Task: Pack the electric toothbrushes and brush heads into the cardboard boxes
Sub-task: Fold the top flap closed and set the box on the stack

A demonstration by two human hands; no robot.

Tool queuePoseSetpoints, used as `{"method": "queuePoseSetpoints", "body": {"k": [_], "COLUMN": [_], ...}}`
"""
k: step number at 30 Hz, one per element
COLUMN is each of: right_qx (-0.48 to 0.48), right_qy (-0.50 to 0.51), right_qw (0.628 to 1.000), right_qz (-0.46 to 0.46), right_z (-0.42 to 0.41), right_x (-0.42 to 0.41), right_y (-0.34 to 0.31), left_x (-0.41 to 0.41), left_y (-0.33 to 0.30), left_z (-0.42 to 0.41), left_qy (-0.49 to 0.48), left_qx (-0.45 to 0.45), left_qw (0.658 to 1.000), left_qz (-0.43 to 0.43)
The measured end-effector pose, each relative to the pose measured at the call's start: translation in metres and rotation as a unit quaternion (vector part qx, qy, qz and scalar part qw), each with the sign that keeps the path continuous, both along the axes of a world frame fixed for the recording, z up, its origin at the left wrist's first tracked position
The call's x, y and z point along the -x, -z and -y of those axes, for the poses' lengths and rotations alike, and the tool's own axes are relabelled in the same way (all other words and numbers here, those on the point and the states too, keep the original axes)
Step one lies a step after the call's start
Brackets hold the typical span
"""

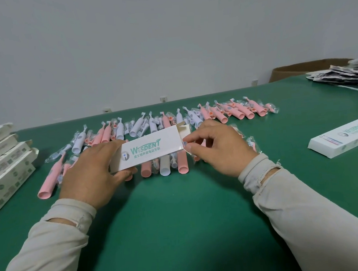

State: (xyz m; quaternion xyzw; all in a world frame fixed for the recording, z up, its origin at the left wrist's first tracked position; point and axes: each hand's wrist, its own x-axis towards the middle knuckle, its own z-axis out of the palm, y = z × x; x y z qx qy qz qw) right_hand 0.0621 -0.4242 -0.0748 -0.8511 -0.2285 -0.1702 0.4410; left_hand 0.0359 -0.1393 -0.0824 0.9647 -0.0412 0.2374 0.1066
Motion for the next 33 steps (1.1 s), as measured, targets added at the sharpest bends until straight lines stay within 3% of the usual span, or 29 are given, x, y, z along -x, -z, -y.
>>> {"method": "queuePoseSetpoints", "body": {"k": [9,14,16,18,21,25,29,31,33], "right_qx": [0.063,0.017,-0.053,-0.083,0.017,0.157,0.226,0.148,-0.089], "right_qy": [-0.028,-0.063,0.002,0.144,0.356,0.359,0.361,0.341,0.233], "right_qw": [0.998,0.997,0.998,0.986,0.928,0.881,0.863,0.9,0.956], "right_qz": [-0.004,-0.046,-0.037,-0.024,-0.111,-0.266,-0.272,-0.227,-0.158], "right_z": [-0.005,0.001,0.016,0.043,0.085,0.091,0.086,0.086,0.074], "right_x": [0.006,0.003,-0.005,-0.018,-0.031,-0.036,-0.038,-0.035,-0.024], "right_y": [-0.005,-0.005,-0.009,-0.012,-0.006,0.008,0.005,-0.001,-0.012], "left_x": [0.002,0.001,0.001,0.001,0.001,0.001,0.002,0.002,0.002], "left_y": [0.0,0.0,-0.001,-0.001,-0.002,-0.002,-0.001,-0.001,-0.001], "left_z": [0.003,0.004,0.003,0.002,0.002,0.006,0.006,0.006,0.006], "left_qy": [0.025,0.011,0.0,-0.006,-0.012,-0.011,-0.019,-0.019,-0.018], "left_qx": [-0.004,-0.002,0.006,0.013,0.015,0.011,0.002,0.004,0.006], "left_qw": [1.0,1.0,1.0,1.0,1.0,1.0,1.0,1.0,1.0], "left_qz": [-0.015,-0.018,-0.008,0.0,0.001,-0.002,0.005,0.005,0.003]}}
